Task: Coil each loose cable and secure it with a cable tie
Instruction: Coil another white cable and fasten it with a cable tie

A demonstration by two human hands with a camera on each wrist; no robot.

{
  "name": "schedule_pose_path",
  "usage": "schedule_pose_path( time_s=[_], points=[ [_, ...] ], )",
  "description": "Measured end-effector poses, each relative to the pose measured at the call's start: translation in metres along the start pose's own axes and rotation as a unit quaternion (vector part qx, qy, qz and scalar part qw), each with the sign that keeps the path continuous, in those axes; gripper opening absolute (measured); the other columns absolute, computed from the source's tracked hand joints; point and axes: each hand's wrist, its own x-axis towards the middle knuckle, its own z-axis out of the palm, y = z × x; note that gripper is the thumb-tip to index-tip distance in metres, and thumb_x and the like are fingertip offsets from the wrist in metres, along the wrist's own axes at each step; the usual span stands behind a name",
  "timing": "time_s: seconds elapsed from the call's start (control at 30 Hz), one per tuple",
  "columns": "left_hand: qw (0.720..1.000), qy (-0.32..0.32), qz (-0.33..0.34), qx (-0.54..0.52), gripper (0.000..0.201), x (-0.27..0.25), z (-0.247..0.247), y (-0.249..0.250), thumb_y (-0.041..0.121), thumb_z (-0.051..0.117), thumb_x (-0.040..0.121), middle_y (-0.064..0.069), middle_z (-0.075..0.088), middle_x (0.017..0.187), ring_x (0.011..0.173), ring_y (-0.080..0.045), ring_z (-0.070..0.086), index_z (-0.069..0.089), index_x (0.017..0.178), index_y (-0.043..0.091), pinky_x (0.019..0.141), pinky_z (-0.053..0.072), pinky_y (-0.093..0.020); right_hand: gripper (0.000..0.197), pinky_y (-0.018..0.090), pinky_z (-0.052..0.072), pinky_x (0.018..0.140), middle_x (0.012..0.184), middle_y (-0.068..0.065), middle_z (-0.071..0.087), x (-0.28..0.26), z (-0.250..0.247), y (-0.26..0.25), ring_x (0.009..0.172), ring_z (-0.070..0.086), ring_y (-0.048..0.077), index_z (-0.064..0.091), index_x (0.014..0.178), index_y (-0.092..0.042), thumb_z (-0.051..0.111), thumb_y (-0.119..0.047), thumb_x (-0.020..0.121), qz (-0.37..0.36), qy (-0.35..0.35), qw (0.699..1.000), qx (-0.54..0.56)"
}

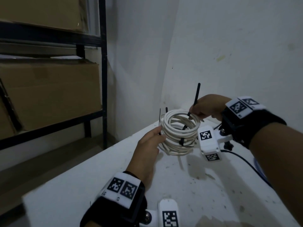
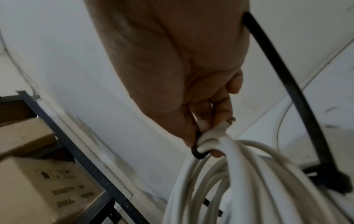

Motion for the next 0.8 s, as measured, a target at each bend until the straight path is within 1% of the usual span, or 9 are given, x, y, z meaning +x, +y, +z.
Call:
schedule_pose_path(
  time_s=[0.07, 0.17, 0.23, 0.33, 0.4, 0.43, 0.53, 0.67, 0.8],
  points=[
    [1.0, -0.001, 0.0, -0.003, 0.031, -0.001, 0.001, 0.0, 0.012, 0.047, 0.096, 0.027, 0.069, 0.099, 0.107, 0.001, 0.057, 0.068, 0.099, 0.035, 0.094, 0.043, -0.026, 0.018, 0.022, 0.035, 0.051, 0.065, 0.004, 0.056, -0.001, -0.003, 0.001, 0.056, 0.048, 0.017, 0.058, 0.072, -0.011, 0.056, -0.016, 0.089, 0.026, -0.006, 1.0, 0.015],
    [1.0, 0.007, -0.004, -0.017, 0.029, -0.001, 0.001, -0.002, 0.012, 0.048, 0.095, 0.027, 0.07, 0.095, 0.106, 0.001, 0.057, 0.068, 0.097, 0.034, 0.097, 0.042, -0.028, 0.013, 0.033, 0.045, 0.076, 0.081, 0.011, 0.063, 0.003, -0.01, 0.0, 0.077, 0.055, 0.024, 0.063, 0.081, -0.006, 0.058, -0.015, 0.088, 0.048, -0.008, 0.994, 0.095],
    [1.0, 0.005, -0.005, -0.021, 0.028, 0.0, 0.001, -0.002, 0.013, 0.048, 0.095, 0.024, 0.07, 0.097, 0.106, 0.0, 0.057, 0.068, 0.1, 0.033, 0.096, 0.042, -0.028, 0.015, 0.037, 0.041, 0.082, 0.086, 0.012, 0.062, 0.003, -0.01, 0.001, 0.081, 0.053, 0.025, 0.062, 0.083, -0.005, 0.054, -0.016, 0.091, 0.068, -0.034, 0.991, 0.11],
    [1.0, 0.001, -0.001, -0.022, 0.029, 0.0, 0.001, -0.003, 0.012, 0.048, 0.096, 0.025, 0.071, 0.095, 0.103, 0.001, 0.059, 0.068, 0.098, 0.032, 0.096, 0.042, -0.028, 0.018, 0.032, 0.043, 0.077, 0.087, 0.011, 0.065, 0.003, -0.006, -0.001, 0.08, 0.059, 0.026, 0.067, 0.088, -0.002, 0.055, -0.016, 0.09, 0.061, -0.022, 0.997, 0.043],
    [1.0, 0.001, 0.0, -0.026, 0.03, 0.0, 0.001, -0.003, 0.012, 0.048, 0.096, 0.024, 0.071, 0.096, 0.102, 0.001, 0.059, 0.069, 0.097, 0.032, 0.096, 0.042, -0.028, 0.017, 0.02, 0.048, 0.063, 0.087, 0.009, 0.069, 0.001, -0.002, 0.0, 0.078, 0.064, 0.023, 0.067, 0.086, -0.001, 0.059, -0.015, 0.089, 0.033, 0.027, 0.998, -0.04],
    [1.0, 0.001, -0.003, -0.028, 0.03, 0.001, 0.0, -0.004, 0.012, 0.048, 0.096, 0.023, 0.071, 0.099, 0.103, 0.001, 0.059, 0.07, 0.098, 0.032, 0.096, 0.042, -0.028, 0.019, 0.019, 0.051, 0.06, 0.087, 0.009, 0.071, 0.001, 0.0, 0.001, 0.074, 0.065, 0.021, 0.068, 0.086, 0.001, 0.062, -0.016, 0.089, 0.024, 0.036, 0.997, -0.062],
    [1.0, -0.001, -0.01, -0.025, 0.028, 0.001, 0.0, -0.005, 0.016, 0.048, 0.097, 0.019, 0.068, 0.111, 0.112, -0.002, 0.056, 0.068, 0.108, 0.032, 0.098, 0.041, -0.031, 0.024, 0.028, 0.053, 0.08, 0.093, 0.006, 0.074, 0.002, 0.005, 0.001, 0.068, 0.063, 0.015, 0.072, 0.093, -0.001, 0.064, -0.023, 0.089, 0.007, 0.038, 0.991, -0.128],
    [0.999, 0.0, -0.022, -0.039, 0.028, 0.004, -0.001, -0.006, 0.017, 0.048, 0.096, 0.015, 0.067, 0.115, 0.115, -0.005, 0.055, 0.067, 0.114, 0.028, 0.101, 0.039, -0.034, 0.03, 0.022, 0.043, 0.057, 0.086, 0.002, 0.071, -0.003, 0.001, 0.005, 0.063, 0.058, 0.012, 0.062, 0.071, -0.009, 0.065, -0.034, 0.087, 0.006, 0.057, 0.984, -0.171],
    [0.999, 0.006, -0.013, -0.05, 0.023, 0.002, 0.0, -0.005, 0.015, 0.047, 0.096, 0.016, 0.07, 0.103, 0.104, -0.002, 0.058, 0.067, 0.102, 0.025, 0.096, 0.04, -0.032, 0.055, 0.027, 0.034, 0.051, 0.062, 0.006, 0.051, -0.028, -0.018, 0.014, 0.056, 0.045, 0.019, 0.044, 0.056, -0.008, 0.056, -0.05, 0.089, -0.027, 0.147, 0.966, -0.211]
  ],
)
